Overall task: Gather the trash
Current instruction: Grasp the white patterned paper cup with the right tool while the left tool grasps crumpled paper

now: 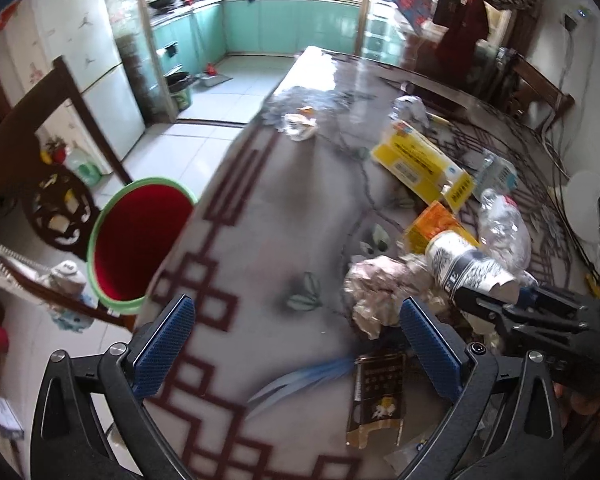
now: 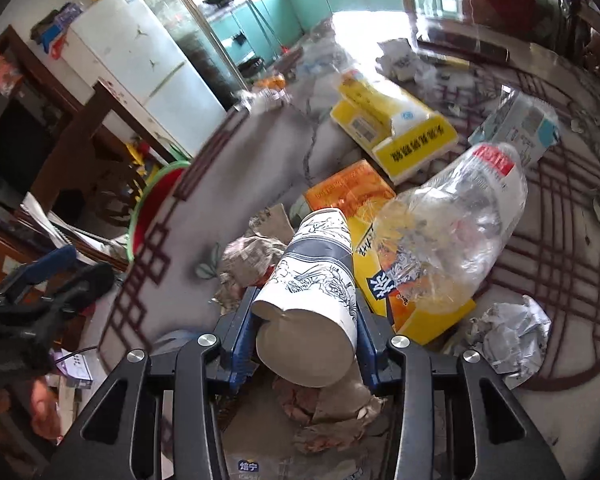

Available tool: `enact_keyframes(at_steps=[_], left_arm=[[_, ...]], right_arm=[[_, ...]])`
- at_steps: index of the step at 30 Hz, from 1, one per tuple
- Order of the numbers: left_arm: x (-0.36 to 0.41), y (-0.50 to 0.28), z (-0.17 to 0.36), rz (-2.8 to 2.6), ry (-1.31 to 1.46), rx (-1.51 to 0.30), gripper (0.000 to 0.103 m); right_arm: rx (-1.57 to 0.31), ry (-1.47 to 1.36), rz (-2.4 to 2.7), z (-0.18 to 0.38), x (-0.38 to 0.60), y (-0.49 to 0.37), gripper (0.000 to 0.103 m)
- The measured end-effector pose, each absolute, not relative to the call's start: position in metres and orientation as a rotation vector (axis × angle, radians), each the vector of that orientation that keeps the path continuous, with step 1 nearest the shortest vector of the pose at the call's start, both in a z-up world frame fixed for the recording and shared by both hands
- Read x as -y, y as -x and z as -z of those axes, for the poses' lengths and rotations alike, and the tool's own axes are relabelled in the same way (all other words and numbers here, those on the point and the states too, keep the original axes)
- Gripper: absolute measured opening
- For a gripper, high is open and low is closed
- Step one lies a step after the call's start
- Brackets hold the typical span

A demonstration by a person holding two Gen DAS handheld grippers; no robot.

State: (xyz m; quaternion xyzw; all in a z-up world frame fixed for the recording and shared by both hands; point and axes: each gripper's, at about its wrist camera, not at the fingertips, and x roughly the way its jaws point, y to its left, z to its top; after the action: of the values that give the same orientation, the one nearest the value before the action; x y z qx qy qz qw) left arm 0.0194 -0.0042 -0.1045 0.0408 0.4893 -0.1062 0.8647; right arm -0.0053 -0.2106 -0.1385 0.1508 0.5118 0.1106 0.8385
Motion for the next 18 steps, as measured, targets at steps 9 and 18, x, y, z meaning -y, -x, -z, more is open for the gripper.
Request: enact_keyframes(at_steps=[9, 18], left_arm=[[0.046, -0.038, 0.133, 0.34, -0.15, -1.078, 0.103], [0.081, -0.061, 0.172, 0.408, -0.214, -1.164, 0.101]], right_arm=[[-0.94, -0.365, -0.116, 0.088, 0.237, 0.031, 0.041], [-0.92, -0.397, -0.06, 0.075, 0.255, 0.044, 0.041]])
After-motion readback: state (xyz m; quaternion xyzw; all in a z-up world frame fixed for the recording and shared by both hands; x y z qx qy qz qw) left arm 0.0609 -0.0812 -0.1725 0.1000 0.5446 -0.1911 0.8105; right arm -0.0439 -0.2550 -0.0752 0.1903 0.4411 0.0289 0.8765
